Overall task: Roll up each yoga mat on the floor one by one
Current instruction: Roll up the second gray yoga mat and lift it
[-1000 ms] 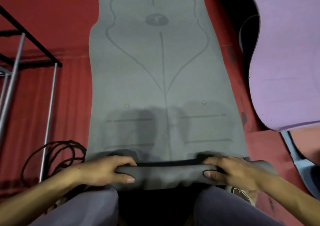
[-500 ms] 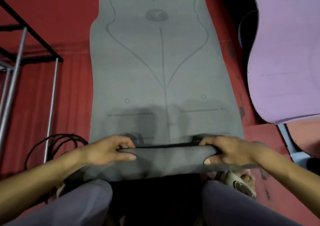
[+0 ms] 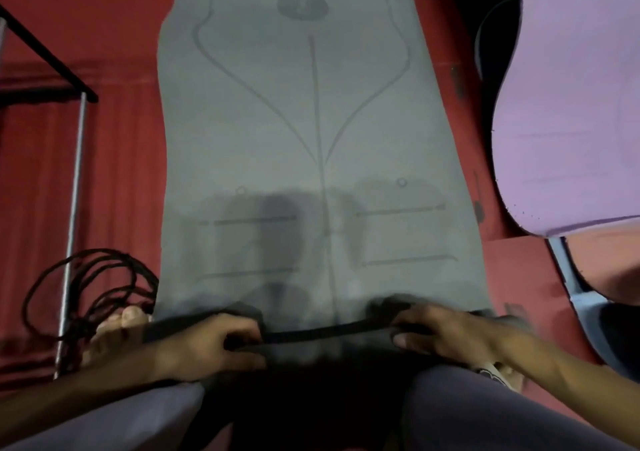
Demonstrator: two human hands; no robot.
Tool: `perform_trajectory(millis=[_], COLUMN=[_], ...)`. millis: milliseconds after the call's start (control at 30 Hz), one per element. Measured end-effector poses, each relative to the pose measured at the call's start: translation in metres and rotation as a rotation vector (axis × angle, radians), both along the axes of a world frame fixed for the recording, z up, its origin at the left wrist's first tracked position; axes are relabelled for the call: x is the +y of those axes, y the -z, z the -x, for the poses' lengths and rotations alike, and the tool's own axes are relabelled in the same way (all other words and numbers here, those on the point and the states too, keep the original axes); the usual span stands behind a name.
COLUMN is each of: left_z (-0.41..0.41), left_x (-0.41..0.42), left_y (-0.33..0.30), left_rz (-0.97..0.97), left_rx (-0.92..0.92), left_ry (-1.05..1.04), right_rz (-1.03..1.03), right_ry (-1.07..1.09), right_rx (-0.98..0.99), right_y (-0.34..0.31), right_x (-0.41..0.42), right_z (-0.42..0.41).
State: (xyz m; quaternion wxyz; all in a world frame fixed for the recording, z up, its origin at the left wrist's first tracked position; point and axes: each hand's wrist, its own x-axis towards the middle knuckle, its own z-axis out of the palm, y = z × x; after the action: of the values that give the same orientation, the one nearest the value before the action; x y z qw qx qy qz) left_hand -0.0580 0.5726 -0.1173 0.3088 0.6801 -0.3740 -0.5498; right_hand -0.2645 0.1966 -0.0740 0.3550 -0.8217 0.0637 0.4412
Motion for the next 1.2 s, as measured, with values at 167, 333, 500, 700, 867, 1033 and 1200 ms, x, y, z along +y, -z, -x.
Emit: perform_trajectory(millis=[167,333,500,700,867,1033,1200], left_z=[-0.001,0.005,0.005,0.003,0.002,-0.008,-0.021], left_x=[-0.005,0.000,-0.003,0.000,-0.006,-0.009,-0.014], left_y=[-0.002,0.000,-0.009,-0.018,-0.025,-0.017,-0.007], left_rz=[-0.087,-0.075,-0.100,0.009,-0.010,-0.017,-0.150], left_rx=[-0.003,-0.193,-0.519,-0.573,-0.581,-0.536,-0.476], left_ry=[0.017,-0.059,0.168,0.254,0.353,0.317,0.329], right_rz=[-0.033,0.042,0.131,0.219,0.155,0.130,0.217], right_ry=[0.179,0.091,0.013,-0.016,0.016,-0.107,-0.155], right_rx=[-0.022,-0.003,-0.091,-0.306,-0.428,-0.467,-0.466], right_y=[0.022,0.030,0.036,0.037,0.031,0.022,0.027], right_x=[-0.002,0.005,0.007,0.012,0.011,0.000,-0.006], right_z=[0.002,0.000,0.010,0.021,0.023,0.021,0.019])
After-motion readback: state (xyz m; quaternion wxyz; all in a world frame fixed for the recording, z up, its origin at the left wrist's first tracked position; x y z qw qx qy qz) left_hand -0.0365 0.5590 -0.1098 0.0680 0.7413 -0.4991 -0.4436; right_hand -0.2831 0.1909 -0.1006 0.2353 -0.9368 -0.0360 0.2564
